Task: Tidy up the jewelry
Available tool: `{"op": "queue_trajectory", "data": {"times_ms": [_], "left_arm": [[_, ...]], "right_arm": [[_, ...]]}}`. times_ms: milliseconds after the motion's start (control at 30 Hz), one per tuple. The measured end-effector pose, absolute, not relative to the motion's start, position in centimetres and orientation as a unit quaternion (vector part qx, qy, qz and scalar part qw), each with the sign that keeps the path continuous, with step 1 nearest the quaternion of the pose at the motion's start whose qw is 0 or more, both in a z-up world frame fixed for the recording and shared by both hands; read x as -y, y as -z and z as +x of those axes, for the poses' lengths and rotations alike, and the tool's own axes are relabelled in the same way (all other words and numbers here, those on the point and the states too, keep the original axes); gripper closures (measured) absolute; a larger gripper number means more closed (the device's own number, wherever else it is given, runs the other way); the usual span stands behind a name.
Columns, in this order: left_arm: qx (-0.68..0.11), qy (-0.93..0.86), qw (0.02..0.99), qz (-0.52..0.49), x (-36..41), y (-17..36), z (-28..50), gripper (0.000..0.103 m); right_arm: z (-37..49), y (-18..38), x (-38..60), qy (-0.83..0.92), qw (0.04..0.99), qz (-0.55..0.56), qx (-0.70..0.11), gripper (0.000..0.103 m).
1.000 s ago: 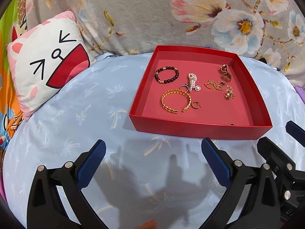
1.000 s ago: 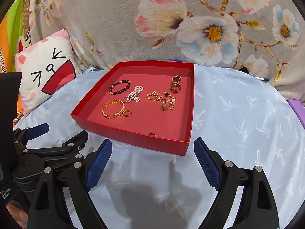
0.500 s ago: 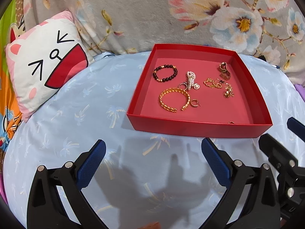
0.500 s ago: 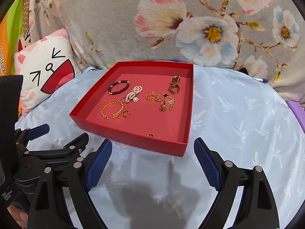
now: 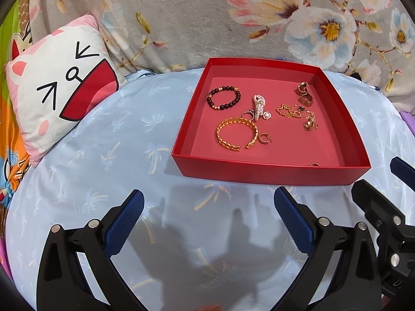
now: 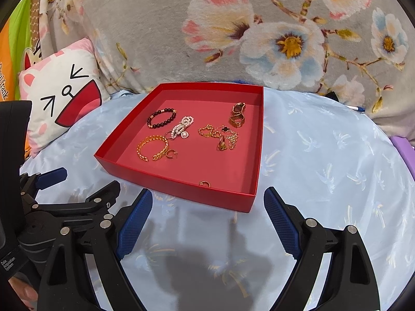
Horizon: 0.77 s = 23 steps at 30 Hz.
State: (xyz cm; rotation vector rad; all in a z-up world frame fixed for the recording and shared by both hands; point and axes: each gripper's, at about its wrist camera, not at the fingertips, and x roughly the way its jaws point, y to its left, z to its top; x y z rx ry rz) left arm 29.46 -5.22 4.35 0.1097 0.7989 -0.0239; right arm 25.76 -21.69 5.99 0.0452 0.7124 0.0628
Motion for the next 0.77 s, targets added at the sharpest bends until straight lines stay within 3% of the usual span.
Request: {"op": "queue_trajectory", "data": {"times_ms": [767], "left_arm": [[-0.384, 0.002, 0.921, 0.066, 5.3, -4.39, 29.46, 0.005]], "right_arm": [[26.0, -5.73, 21.59, -0.016, 0.936, 0.016, -0.352, 0.017]]}}
